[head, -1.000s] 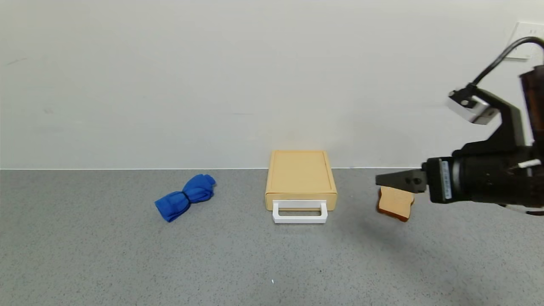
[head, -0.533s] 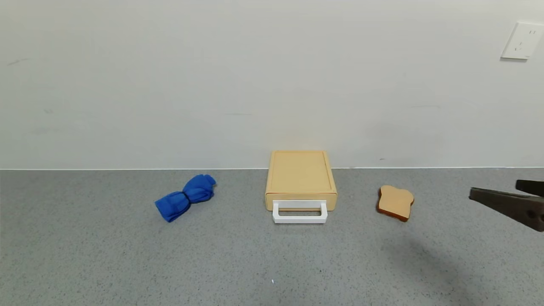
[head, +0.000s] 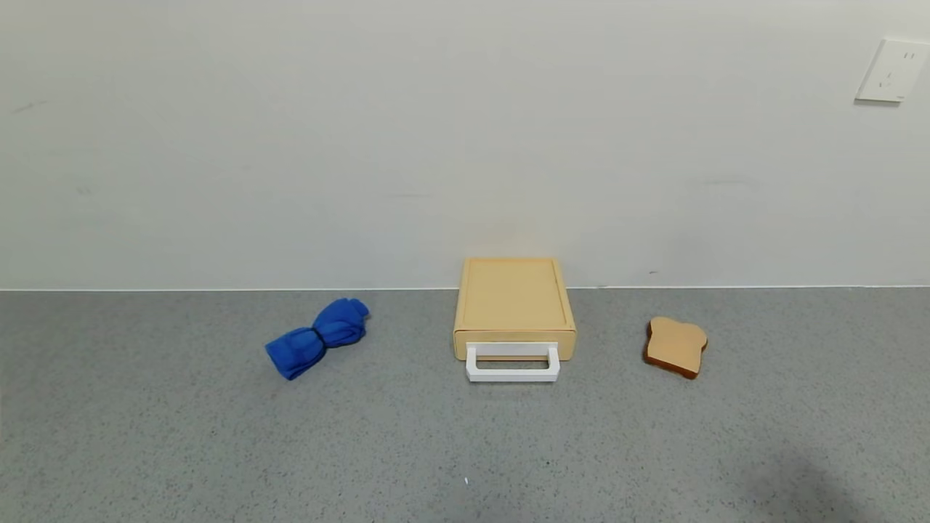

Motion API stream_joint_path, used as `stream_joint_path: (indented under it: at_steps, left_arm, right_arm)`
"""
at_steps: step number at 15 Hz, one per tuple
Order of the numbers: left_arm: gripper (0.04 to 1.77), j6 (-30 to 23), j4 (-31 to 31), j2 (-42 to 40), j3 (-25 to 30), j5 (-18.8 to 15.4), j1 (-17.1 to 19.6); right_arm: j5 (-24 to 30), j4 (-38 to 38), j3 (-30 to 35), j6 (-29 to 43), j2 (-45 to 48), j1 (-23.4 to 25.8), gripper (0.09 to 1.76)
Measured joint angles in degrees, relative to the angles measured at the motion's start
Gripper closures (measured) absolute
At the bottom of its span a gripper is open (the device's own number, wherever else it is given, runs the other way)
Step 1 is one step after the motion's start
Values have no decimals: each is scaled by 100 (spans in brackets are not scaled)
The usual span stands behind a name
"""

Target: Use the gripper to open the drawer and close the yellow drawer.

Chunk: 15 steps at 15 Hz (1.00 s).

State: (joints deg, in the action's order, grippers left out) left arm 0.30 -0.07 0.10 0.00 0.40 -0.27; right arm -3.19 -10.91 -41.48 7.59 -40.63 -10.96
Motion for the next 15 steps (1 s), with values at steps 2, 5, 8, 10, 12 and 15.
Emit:
stream_joint_path:
  at_steps: [2,5,8,10,12,15]
  left_arm:
    - [9,5,0,0,0,0,0]
    - [9,5,0,0,0,1,0]
    - [9,5,0,0,0,1,0]
    - [9,2,0,0,0,1,0]
    - [9,-1,-2,0,0,0,0]
    - [9,-4,0,0,0,1,0]
  right_arm:
    - [0,-289,65,0,502,322,14]
    - [-2,-780,91,0,1258,600,14]
    - [35,-1230,180,-46,2021,947,14]
    - [39,-1329,380,-212,2498,1008,14]
    - [30,-1287,709,-339,2975,1023,14]
    - [15,-1014,1331,-390,3518,1041,14]
